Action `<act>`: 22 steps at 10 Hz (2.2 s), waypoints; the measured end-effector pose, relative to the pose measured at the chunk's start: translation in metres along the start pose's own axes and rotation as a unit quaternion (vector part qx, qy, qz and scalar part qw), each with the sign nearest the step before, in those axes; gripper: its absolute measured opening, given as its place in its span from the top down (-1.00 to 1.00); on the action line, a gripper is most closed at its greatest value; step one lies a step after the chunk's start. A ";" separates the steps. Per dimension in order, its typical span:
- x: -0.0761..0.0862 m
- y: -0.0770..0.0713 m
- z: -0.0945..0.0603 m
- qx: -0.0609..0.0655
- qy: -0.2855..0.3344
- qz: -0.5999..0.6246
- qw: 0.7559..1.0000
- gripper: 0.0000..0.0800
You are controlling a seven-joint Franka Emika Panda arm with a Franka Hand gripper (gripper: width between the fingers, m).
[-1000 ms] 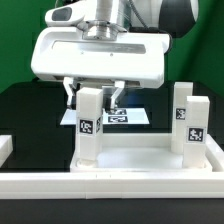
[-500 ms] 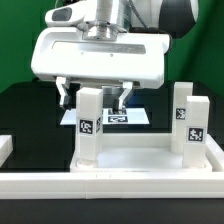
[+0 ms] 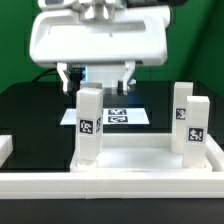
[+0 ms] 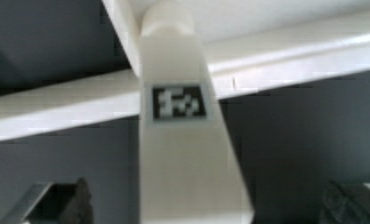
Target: Assemble desk
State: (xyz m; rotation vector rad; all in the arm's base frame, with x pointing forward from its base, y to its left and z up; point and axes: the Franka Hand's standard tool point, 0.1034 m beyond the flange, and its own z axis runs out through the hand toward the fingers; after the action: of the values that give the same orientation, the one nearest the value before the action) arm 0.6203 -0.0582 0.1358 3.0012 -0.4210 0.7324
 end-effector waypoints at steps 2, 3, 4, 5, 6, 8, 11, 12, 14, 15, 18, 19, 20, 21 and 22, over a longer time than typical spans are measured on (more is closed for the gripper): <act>-0.001 -0.001 0.009 0.016 -0.070 0.015 0.997 -0.62; 0.000 -0.001 0.013 0.023 -0.108 0.027 0.993 -0.62; 0.001 -0.003 0.014 0.026 -0.148 0.031 0.988 -0.62; 0.005 -0.002 0.014 0.028 -0.195 0.027 0.980 -0.62; 0.013 0.003 0.019 0.028 -0.218 0.028 0.975 -0.62; 0.013 0.006 0.025 0.018 -0.219 0.039 0.975 -0.62; 0.013 0.006 0.025 0.009 -0.220 0.078 0.972 0.02; 0.013 0.006 0.025 -0.001 -0.220 0.123 0.968 0.27; 0.012 0.006 0.025 -0.017 -0.220 0.194 0.956 0.27; 0.012 0.006 0.026 -0.023 -0.219 0.219 0.951 0.27; 0.009 0.000 0.026 -0.075 -0.209 0.476 0.851 0.27; 0.007 0.000 0.026 -0.080 -0.207 0.555 0.802 0.27; 0.007 0.001 0.026 -0.081 -0.206 0.597 0.771 0.27; 0.007 0.001 0.026 -0.091 -0.200 0.633 0.743 0.27; 0.007 0.002 0.026 -0.090 -0.200 0.629 0.746 0.27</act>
Offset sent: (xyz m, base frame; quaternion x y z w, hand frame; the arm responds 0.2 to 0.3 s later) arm 0.0204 -0.0066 -0.0038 -0.0022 -0.1645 0.0324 0.9858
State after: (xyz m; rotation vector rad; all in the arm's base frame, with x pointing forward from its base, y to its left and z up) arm 0.6376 -0.0642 0.1157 2.2475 -2.4145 -0.0739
